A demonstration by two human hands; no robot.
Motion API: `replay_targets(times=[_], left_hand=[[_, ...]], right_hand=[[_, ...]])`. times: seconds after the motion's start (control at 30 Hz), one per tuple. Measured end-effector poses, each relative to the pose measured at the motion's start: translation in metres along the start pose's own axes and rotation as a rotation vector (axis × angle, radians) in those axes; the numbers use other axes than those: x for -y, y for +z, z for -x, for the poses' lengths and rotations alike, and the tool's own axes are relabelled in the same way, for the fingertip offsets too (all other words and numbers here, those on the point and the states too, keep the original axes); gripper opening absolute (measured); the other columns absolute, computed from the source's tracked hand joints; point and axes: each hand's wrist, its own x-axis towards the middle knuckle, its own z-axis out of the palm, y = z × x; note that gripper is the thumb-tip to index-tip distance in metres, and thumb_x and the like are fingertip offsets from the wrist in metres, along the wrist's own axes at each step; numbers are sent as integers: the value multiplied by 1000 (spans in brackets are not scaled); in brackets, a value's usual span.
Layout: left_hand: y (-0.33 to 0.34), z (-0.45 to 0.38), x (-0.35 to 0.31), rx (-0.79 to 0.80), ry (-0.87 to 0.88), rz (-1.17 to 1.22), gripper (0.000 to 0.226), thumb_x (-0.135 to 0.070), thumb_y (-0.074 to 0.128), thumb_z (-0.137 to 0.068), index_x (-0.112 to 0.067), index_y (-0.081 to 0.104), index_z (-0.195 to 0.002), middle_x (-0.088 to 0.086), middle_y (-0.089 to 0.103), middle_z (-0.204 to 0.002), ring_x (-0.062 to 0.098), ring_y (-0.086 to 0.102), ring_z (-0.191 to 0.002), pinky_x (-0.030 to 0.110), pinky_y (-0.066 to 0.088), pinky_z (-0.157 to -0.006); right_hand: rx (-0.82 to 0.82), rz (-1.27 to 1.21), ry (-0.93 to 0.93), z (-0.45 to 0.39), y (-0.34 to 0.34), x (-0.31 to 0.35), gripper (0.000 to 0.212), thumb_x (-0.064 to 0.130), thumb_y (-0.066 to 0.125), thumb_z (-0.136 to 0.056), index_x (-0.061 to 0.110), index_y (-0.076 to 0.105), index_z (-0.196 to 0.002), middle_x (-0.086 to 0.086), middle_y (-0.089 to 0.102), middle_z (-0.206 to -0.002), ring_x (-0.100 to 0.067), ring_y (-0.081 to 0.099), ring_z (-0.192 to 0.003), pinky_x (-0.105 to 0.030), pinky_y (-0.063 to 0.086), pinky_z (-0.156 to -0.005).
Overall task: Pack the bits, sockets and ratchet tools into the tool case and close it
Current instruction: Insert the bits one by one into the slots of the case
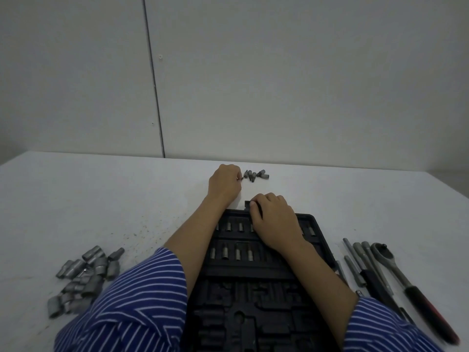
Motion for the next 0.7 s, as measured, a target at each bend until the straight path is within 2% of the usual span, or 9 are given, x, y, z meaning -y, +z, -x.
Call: replay_targets(times=[0.23, 0.37, 0.53, 0.7], left_hand=[[-13, 13, 0, -7, 28, 127, 15, -5, 56, -83, -4, 70, -89, 9, 67, -97, 26, 57, -98, 39, 49, -83], [-19, 23, -2, -27, 64, 196, 18, -2, 55, -81, -2, 72, -82, 8, 72, -87, 22, 63, -87, 34, 51, -79], [-31, 41, -3, -41, 62, 317, 11, -5, 61, -81, -4, 72, -83, 8, 73, -82, 18, 66, -83, 29, 50, -83], [-44, 62, -9, -80, 62, 378, 9, -6, 66, -80, -5, 73, -85, 6, 72, -80, 16, 66, -79, 22, 49, -78]], right_hand=[[3, 7, -8, 0, -2, 2, 33, 31, 33, -99, 14, 58, -113, -5, 59, -112, -24, 48, -102, -36, 41, -82], [16, -24, 2, 0, -3, 0, 32, 30, 35, -99, 15, 59, -114, -5, 61, -111, -24, 49, -103, -36, 41, -83], [-57, -177, -6, -2, -11, 3, 33, 25, 51, -93, 13, 55, -124, -4, 54, -125, -21, 47, -116, -35, 40, -96], [-101, -296, -43, 0, -20, 8, 30, 21, 60, -87, 13, 59, -116, -4, 59, -105, -20, 56, -99, -33, 45, -88]])
